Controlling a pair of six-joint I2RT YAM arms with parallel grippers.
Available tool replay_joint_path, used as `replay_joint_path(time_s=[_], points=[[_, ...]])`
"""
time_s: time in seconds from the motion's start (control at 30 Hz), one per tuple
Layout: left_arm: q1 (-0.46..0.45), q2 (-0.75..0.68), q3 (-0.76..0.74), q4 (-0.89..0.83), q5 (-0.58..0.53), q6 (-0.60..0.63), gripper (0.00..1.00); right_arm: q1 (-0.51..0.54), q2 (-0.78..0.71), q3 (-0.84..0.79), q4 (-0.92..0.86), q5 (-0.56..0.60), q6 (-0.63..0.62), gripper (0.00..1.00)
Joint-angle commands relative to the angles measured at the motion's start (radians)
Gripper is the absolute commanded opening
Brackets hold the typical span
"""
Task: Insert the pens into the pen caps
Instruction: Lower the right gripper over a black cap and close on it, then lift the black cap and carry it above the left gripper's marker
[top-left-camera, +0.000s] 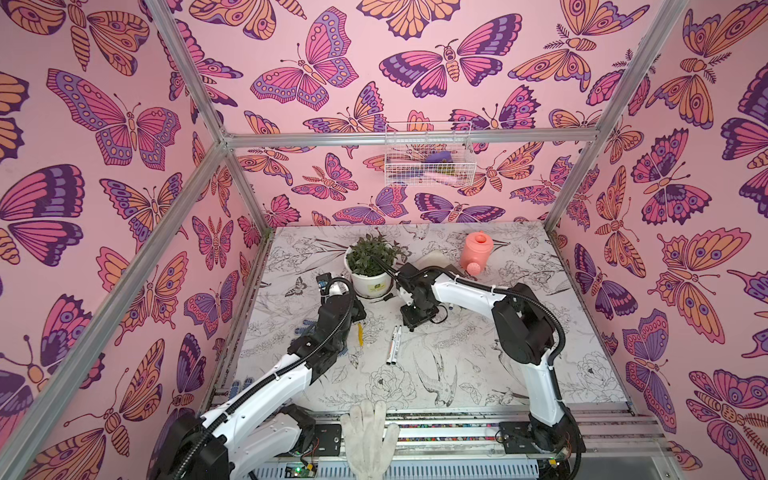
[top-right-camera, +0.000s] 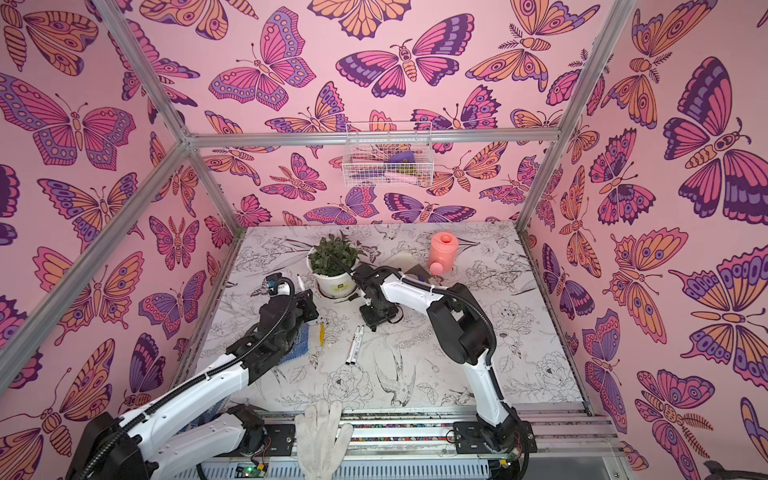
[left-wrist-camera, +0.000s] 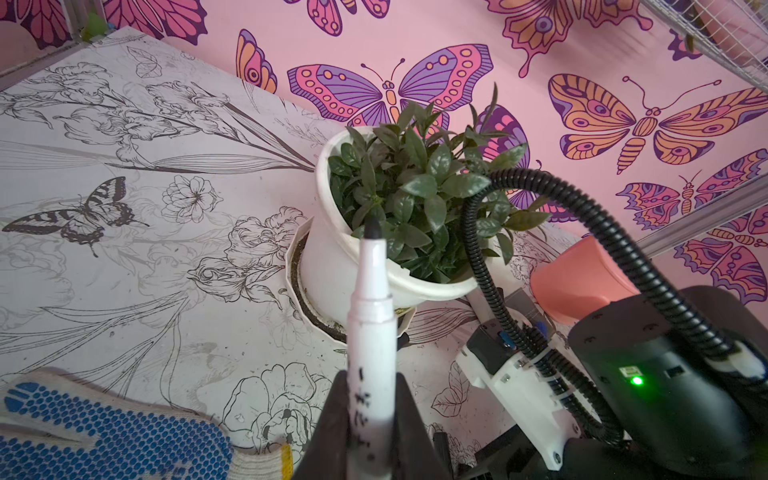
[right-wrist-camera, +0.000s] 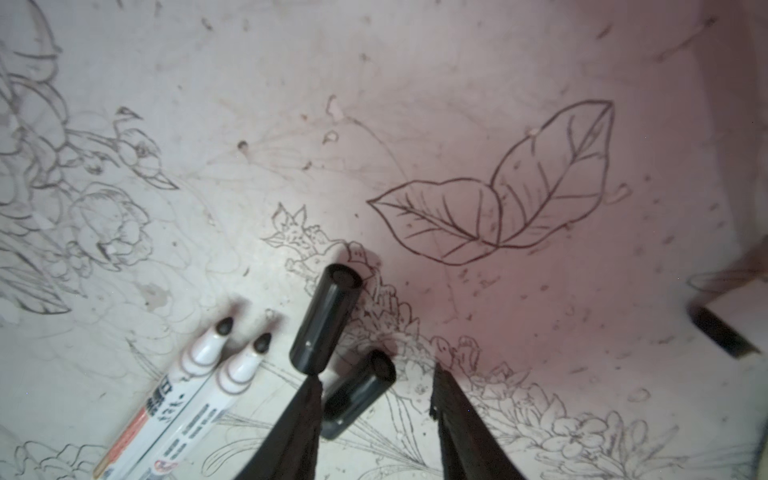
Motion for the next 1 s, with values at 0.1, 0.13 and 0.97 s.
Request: replay_joint_path(time_s=[0.1, 0.13, 0.97], points=[[0.007, 0.002, -0.008, -0.012, 0.0, -0.017, 0.0, -0.006, 0.014, -0.014, -0.056, 0.036, -0.002, 0.43], [0.007, 0.0, -0.007, -0.012, 0.003, -0.017, 0.0, -0.007, 0.014, -0.017, -0.057, 0.031, 0.001, 0.42], [0.007, 0.021, 0.006, 0.033, 0.219, 0.086, 0.0, -0.088, -0.129, -0.17, 0.068, -0.058, 0.059, 0.07]])
